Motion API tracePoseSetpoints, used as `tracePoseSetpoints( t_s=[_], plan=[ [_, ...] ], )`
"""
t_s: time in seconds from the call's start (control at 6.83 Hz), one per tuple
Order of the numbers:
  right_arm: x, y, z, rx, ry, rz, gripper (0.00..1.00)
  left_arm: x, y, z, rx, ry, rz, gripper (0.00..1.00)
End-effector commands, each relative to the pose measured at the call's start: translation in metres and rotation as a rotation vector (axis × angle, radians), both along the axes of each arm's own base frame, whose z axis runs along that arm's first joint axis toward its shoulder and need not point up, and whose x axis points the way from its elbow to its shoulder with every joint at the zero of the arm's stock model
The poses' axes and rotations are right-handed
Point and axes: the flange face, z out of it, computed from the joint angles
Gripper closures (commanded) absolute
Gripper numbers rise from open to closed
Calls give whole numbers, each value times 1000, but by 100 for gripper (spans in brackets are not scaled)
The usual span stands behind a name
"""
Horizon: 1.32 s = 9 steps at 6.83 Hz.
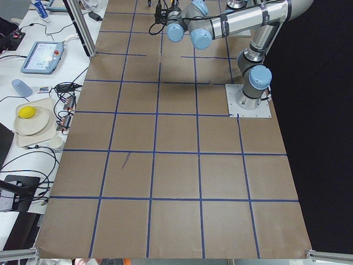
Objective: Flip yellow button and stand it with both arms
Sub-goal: 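Lift the yellow button and carry it toward the table center with the left gripper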
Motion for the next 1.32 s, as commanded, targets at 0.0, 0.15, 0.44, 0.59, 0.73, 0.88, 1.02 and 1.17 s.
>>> tracePoseSetpoints(
  t_s=[0.0,0.15,0.44,0.59,0.73,0.88,1.02,1.17],
  plan=[
    [17,12,-1,88,-186,-69,1,-10,14,-18,42,117,86,80],
    [31,17,-2,134,-260,-90,1,-16,18,-20,55,155,108,80],
    [99,10,0,123,-367,-79,1,-49,29,-19,86,253,124,80],
    [115,3,-10,103,-389,-66,1,-54,30,-19,105,304,163,80],
    [117,-2,-21,74,-380,-54,0,-54,34,-22,109,304,164,80],
    [118,-3,-33,67,-380,-50,0,-54,34,-22,109,305,164,80],
    [124,-2,-38,74,-385,-45,1,-54,34,-21,108,307,165,80],
    [135,-5,-37,41,-373,-22,1,-55,34,-22,109,308,165,80]
  ],
)
